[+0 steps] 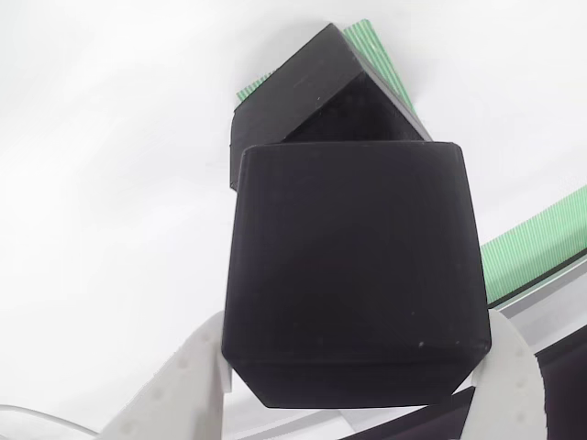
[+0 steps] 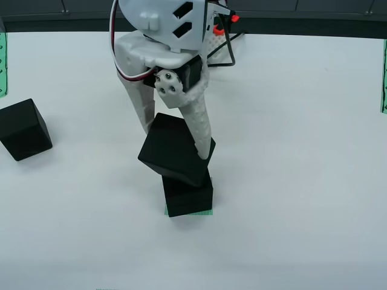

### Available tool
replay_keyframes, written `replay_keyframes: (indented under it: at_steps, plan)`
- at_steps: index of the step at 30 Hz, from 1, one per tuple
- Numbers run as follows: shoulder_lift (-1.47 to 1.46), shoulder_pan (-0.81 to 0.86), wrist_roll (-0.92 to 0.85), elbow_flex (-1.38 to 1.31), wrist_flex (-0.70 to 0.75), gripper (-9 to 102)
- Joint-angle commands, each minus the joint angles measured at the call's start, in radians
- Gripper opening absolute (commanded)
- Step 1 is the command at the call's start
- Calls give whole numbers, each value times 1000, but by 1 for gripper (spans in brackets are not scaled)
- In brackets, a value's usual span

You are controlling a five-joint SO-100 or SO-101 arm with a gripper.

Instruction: Stack 3 Blocks on the chosen place.

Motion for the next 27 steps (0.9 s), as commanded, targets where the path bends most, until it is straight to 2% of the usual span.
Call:
replay_keyframes:
  at_steps: [1,17,27]
  plan:
    - [31,-12,8,-2,-20,15]
    - [12,0,-9,71,-106,16]
    - [23,-2,-11,109,-126,23]
